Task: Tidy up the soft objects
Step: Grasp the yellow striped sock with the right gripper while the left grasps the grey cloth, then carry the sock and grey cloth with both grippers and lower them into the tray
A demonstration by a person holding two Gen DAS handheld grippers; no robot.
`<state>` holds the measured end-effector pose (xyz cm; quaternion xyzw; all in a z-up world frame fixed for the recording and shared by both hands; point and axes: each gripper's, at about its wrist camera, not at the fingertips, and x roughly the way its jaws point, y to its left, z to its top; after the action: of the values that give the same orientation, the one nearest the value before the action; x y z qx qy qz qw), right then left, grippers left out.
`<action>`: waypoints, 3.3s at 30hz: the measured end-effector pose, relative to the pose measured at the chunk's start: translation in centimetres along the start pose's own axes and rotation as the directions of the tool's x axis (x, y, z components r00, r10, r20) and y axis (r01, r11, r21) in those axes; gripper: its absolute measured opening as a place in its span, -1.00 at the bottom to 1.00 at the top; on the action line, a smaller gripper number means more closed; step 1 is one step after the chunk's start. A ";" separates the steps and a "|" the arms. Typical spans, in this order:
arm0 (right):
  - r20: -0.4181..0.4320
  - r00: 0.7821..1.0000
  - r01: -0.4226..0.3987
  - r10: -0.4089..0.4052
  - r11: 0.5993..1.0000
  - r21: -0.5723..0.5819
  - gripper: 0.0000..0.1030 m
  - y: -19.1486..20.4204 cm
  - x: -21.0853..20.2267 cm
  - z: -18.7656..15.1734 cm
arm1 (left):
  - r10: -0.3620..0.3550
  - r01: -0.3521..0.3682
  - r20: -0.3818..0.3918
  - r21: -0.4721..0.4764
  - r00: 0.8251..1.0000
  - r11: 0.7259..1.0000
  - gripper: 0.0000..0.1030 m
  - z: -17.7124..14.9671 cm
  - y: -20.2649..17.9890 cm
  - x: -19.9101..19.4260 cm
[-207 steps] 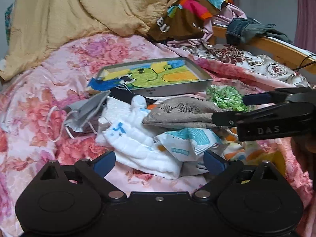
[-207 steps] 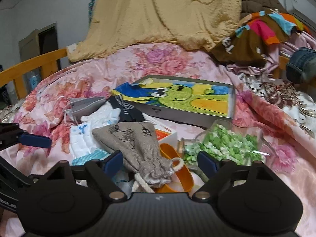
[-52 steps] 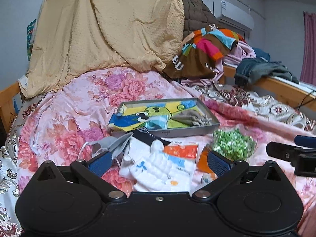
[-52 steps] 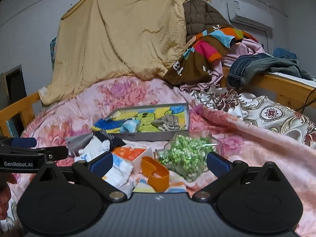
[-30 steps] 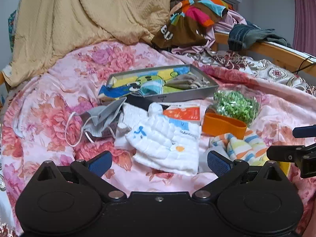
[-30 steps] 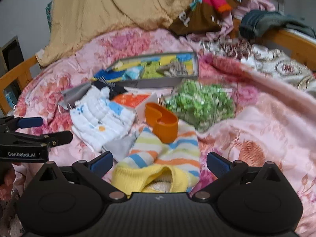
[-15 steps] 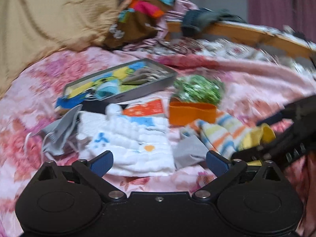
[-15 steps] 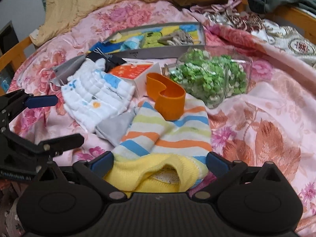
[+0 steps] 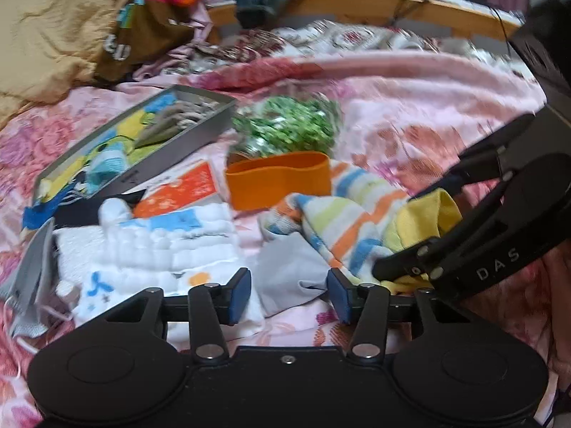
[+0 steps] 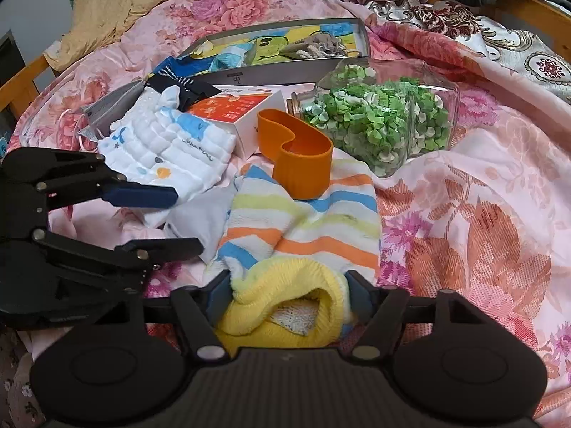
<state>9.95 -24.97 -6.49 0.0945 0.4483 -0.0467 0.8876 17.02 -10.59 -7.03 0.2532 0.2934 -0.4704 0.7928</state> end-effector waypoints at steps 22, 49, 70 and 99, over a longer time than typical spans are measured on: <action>0.219 0.975 -0.008 0.026 0.997 -0.082 -0.62 1.0 -4.8 -0.5 | 0.050 -0.064 -0.062 -0.266 0.997 0.962 -0.89 0.6 0.3 -1.2; 0.591 0.786 -0.080 0.179 0.979 -0.189 -0.64 2.0 -9.9 11.7 | 0.286 -0.150 0.193 -0.516 0.939 0.843 -0.91 5.5 7.4 -10.9; 0.591 0.790 -0.129 0.163 0.987 -0.099 -0.64 -1.1 8.4 22.8 | 0.409 -0.238 0.142 -0.625 0.902 0.743 -0.91 9.9 21.7 5.3; 0.349 0.922 -0.195 0.170 0.980 0.039 -0.26 -3.6 12.7 23.4 | 0.343 -0.241 0.009 -0.696 0.939 0.677 -0.64 9.3 22.8 9.9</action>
<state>35.36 -33.40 -3.60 0.1584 0.2735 0.0042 0.9487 43.29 -13.02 -4.60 -0.0470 0.3458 -0.2121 0.9128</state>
